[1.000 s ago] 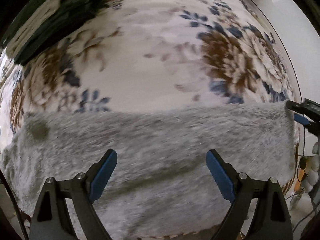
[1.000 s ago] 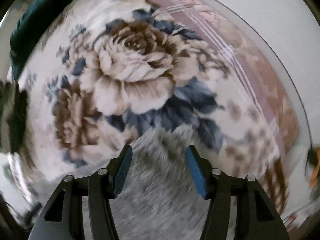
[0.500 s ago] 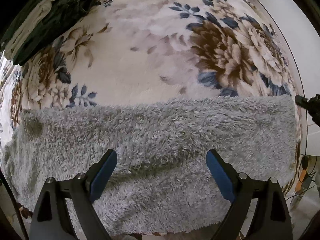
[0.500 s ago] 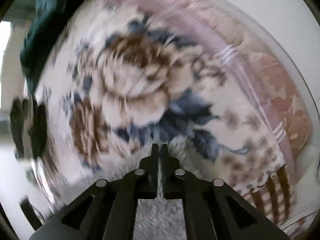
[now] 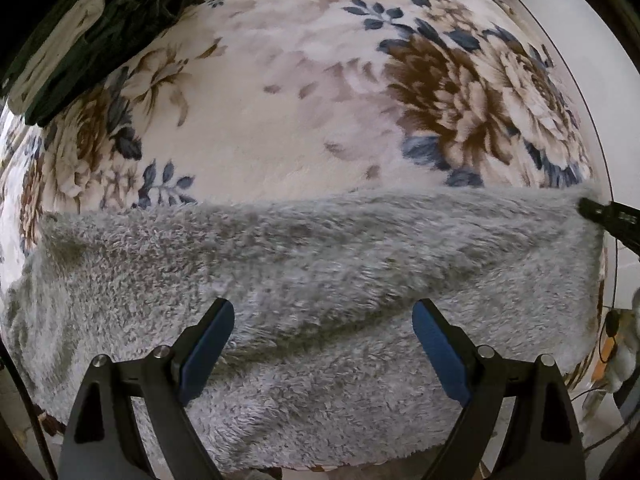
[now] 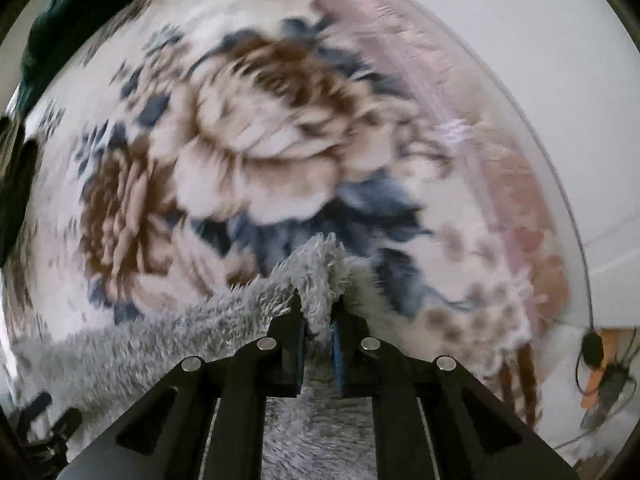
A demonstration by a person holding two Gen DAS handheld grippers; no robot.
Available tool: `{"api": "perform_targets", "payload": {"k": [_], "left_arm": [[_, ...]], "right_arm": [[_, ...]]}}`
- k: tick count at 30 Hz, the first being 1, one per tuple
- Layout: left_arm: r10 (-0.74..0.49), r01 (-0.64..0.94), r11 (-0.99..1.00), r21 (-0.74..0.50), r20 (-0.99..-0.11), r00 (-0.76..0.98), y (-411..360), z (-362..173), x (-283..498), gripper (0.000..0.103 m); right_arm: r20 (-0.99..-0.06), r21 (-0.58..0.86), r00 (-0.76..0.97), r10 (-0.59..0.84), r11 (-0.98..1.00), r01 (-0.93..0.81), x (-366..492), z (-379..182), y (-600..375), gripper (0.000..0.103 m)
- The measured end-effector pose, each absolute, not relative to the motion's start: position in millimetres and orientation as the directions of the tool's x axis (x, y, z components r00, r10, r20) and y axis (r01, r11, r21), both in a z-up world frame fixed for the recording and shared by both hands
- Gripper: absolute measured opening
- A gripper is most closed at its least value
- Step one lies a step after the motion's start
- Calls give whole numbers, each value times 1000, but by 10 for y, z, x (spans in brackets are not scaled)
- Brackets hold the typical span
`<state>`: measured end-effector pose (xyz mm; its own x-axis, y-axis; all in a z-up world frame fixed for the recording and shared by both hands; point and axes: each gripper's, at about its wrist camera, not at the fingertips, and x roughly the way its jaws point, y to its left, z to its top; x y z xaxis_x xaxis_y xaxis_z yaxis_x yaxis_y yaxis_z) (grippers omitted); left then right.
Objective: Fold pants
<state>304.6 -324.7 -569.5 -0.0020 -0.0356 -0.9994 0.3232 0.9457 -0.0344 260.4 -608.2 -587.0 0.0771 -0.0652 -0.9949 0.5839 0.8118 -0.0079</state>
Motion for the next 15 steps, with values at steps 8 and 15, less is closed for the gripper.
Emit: {"api": "perform_targets", "payload": {"k": [8, 15], "left_arm": [[-38, 321, 946, -35, -999, 2, -3197, -5690, 3051, 91], [-32, 322, 946, -36, -999, -16, -3014, -5769, 2935, 91]], "right_arm": [[-998, -37, 22, -64, 778, 628, 2595, -6104, -6263, 11], [-984, 179, 127, 126, 690, 701, 2256, -5772, -6489, 55]]}}
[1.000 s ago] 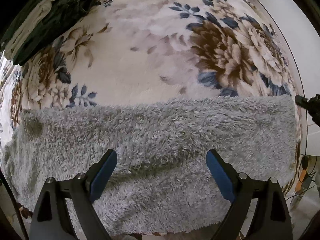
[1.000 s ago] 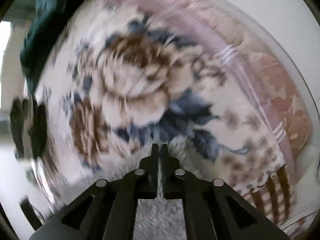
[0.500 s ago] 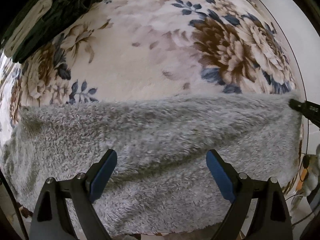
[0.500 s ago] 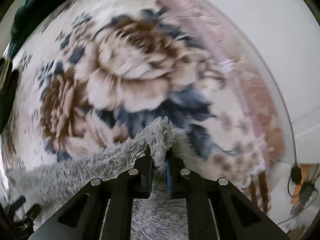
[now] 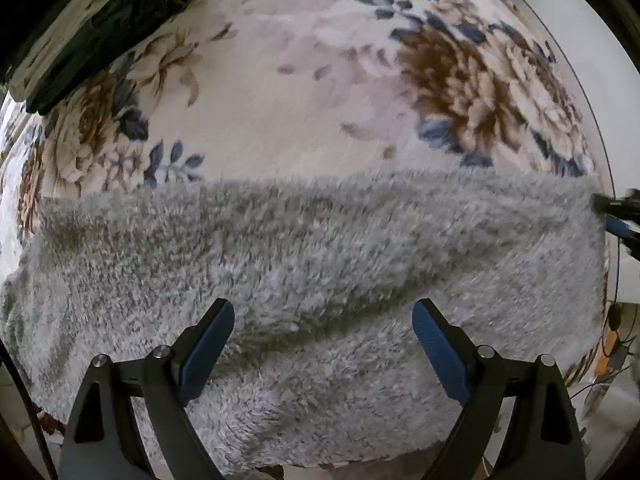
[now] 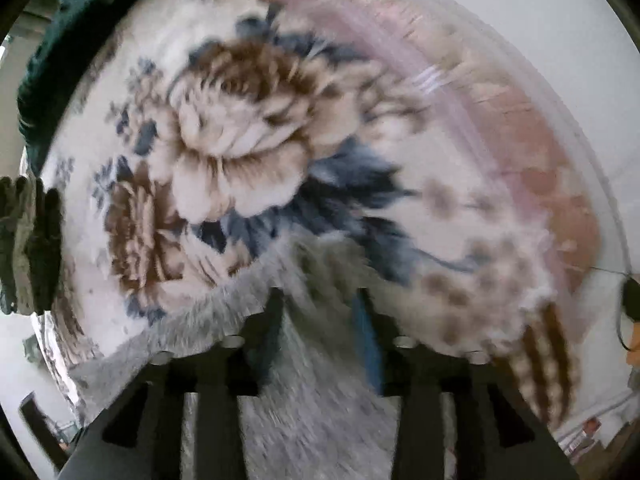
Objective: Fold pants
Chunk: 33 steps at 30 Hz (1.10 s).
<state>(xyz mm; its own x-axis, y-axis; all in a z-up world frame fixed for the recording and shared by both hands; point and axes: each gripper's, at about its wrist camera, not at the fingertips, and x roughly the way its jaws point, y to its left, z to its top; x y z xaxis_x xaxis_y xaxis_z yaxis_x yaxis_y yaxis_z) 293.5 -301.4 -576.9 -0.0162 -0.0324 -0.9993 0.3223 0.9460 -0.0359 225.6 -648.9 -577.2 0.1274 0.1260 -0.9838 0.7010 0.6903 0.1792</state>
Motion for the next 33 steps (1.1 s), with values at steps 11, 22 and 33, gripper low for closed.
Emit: {"api": "perform_targets", "payload": {"k": [11, 22, 33], "left_arm": [[4, 295, 956, -10, -999, -45, -2911, -6464, 2521, 103], [82, 285, 958, 41, -988, -132, -3159, -6514, 2628, 103], [0, 261, 965, -27, -995, -103, -3119, -6125, 2511, 103]], "right_arm": [[-933, 347, 275, 233, 373, 860, 527, -5885, -6300, 67], [-805, 574, 532, 262, 119, 810, 217, -6479, -6143, 67], [-716, 696, 651, 255, 185, 694, 592, -6622, -6120, 56]]}}
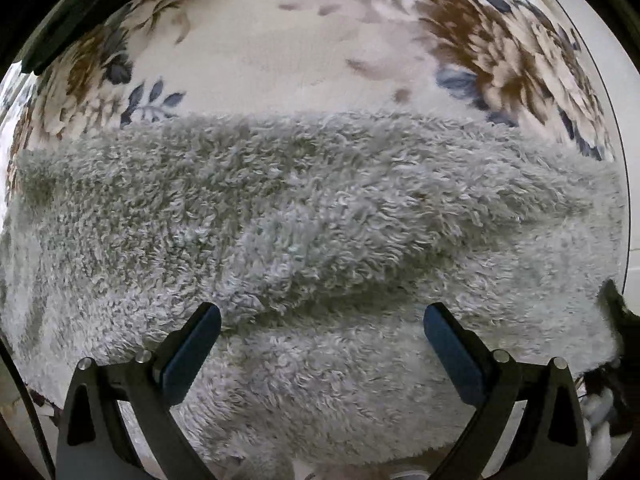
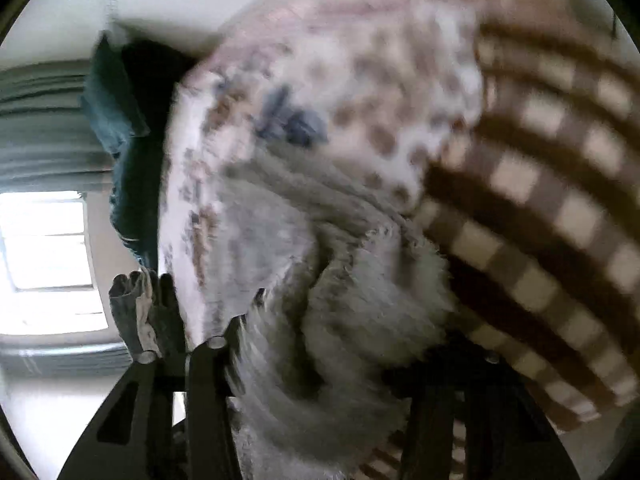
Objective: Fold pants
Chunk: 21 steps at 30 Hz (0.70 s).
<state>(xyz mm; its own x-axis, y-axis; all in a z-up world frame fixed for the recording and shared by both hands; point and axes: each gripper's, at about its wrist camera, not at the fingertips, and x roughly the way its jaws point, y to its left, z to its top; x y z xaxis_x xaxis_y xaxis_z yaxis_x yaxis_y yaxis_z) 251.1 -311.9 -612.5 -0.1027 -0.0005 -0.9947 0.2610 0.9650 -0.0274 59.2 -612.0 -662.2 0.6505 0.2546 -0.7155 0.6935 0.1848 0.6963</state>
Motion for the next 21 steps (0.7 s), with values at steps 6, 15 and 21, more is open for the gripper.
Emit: {"api": "perform_targets", "payload": {"k": [6, 15, 21], "left_arm": [[2, 280, 960, -22, -996, -86, -3302, -6123, 2533, 103], [14, 240, 971, -10, -995, -98, -3255, -6114, 2609, 103], [49, 255, 967, 25, -995, -85, -3024, -6242, 2511, 103]], "right_arm": [[-677, 735, 698, 235, 160, 659, 716, -6666, -6174, 19], [-639, 763, 686, 348, 179, 621, 874, -6753, -6152, 52], [-701, 713, 680, 215, 196, 673, 915, -6552, -6171, 21]]}}
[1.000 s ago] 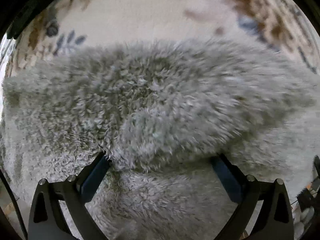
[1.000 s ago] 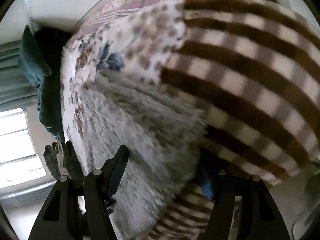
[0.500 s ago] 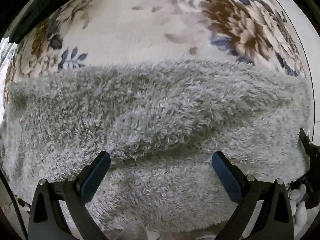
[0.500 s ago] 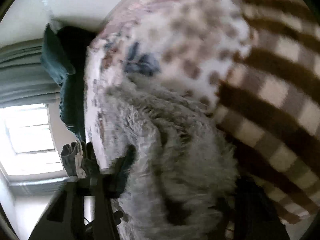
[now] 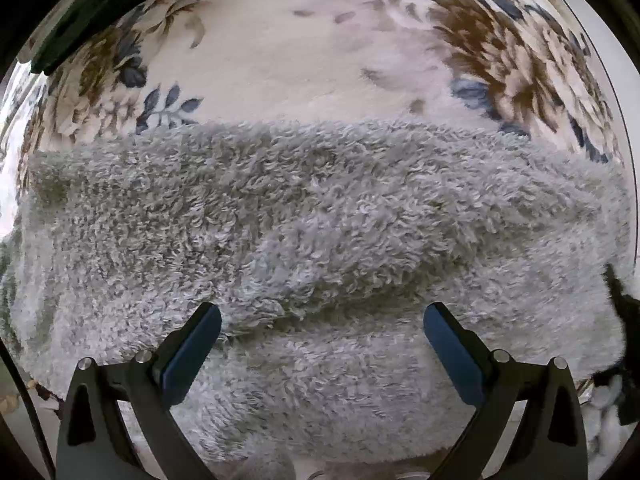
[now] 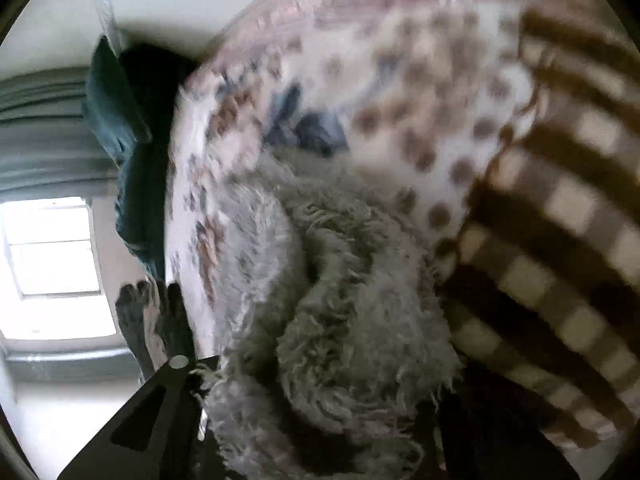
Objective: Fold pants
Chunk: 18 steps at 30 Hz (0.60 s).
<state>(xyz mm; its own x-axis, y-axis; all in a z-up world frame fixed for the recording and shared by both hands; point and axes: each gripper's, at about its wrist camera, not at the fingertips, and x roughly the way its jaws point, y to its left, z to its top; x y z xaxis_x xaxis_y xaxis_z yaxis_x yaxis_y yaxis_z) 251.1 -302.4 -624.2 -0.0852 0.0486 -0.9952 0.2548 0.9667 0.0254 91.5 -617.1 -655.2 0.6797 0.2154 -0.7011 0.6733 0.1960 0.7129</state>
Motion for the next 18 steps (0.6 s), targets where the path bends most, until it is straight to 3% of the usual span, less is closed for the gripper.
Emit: {"api": "perform_targets", "payload": {"k": [6, 18], "left_arm": [[85, 268, 961, 63, -994, -69, -2719, -6358, 2403, 103], [70, 259, 964, 66, -998, -5, -1822, -5958, 2471, 103]], "right_arm": [[-723, 689, 657, 211, 284, 667, 1027, -6153, -6049, 20], [-745, 643, 635, 205, 474, 602, 1436, -5395, -5215, 19]]}}
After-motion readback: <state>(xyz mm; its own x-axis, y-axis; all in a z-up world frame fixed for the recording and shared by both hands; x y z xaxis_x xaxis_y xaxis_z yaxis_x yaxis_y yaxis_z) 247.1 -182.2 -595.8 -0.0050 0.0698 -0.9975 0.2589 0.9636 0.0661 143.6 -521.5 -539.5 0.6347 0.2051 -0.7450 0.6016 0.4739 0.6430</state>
